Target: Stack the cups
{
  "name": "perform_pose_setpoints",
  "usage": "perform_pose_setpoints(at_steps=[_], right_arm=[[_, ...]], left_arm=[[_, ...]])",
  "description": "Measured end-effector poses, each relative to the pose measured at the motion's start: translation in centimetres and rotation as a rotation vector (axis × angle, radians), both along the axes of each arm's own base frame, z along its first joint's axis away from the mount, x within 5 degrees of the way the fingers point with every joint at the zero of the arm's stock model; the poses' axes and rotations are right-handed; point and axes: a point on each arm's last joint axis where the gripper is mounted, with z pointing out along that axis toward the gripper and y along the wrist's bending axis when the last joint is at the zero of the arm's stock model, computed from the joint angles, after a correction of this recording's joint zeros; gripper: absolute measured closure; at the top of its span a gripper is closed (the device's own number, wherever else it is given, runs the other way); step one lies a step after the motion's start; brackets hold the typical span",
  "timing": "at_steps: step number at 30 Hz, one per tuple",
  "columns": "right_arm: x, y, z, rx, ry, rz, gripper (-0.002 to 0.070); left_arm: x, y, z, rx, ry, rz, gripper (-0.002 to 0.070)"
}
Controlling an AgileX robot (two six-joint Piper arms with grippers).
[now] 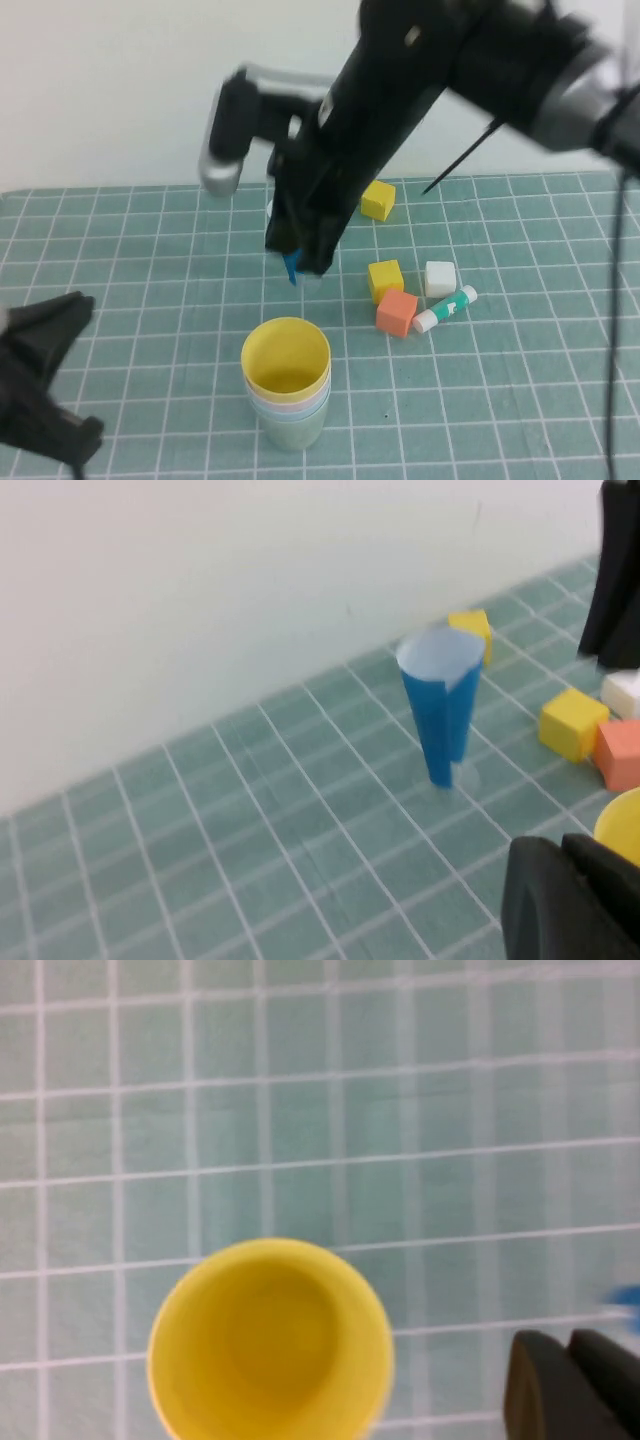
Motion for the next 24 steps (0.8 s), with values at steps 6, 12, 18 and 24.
perform_pose_setpoints(at_steps=[6,12,18,24], right_arm=[[-3.0,-4.7,9.1,0.006,-0.267,-0.069,0.0666],[-5.9,-10.3,15.8,-0.019,-0.507,-0.277,0.0668],[-8.4,-14.6,16.7,-0.112,-0.589,-0.425,0.0668],[-11.6,-18.1,13.6,-0.159,-0.577,-0.479,0.0669]], left_arm=[[-2.6,1.4,0.5,0.015,-0.128,0.003,0.0675],[-4.7,2.2,-2.1,-0.008,-0.205,-0.008,0.0675],[-6.1,2.8,-3.8,-0.024,-0.250,-0.006,0.0675],[-6.7,3.2,-4.0,-0.029,-0.253,0.003,0.0675]])
